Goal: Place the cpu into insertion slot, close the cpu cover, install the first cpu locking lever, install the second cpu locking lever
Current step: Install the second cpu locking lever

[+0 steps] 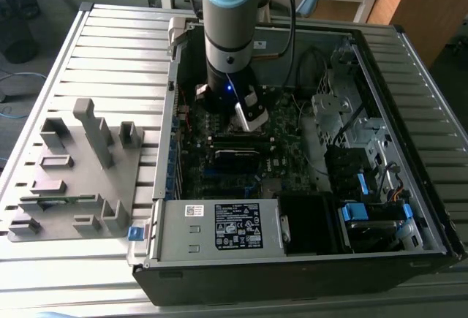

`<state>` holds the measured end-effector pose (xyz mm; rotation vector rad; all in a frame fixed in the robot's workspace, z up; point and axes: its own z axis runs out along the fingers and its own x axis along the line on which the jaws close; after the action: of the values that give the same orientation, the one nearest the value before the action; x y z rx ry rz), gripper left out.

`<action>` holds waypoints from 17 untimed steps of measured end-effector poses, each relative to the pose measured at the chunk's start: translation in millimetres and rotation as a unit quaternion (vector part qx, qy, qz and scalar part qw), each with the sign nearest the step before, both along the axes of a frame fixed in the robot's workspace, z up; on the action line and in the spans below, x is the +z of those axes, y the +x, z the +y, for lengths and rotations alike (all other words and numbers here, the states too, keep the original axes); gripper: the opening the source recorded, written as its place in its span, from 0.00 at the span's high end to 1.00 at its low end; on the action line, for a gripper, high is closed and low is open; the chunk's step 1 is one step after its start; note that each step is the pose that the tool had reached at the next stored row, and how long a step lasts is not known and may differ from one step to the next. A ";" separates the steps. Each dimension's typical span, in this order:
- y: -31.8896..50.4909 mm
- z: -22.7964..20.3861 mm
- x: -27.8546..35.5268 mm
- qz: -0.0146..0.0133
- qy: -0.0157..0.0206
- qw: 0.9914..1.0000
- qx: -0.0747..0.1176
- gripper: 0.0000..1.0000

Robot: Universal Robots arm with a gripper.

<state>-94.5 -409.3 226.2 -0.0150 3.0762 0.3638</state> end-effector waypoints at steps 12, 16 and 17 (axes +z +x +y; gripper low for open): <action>0.1 0.1 6.1 0.000 -0.002 1.000 0.000 0.89; 0.1 0.4 6.0 0.000 -0.005 1.000 0.000 0.89; 0.5 0.4 6.0 0.000 -0.005 1.000 0.000 0.89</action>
<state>-94.0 -408.8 232.2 -0.0154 3.0781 0.3478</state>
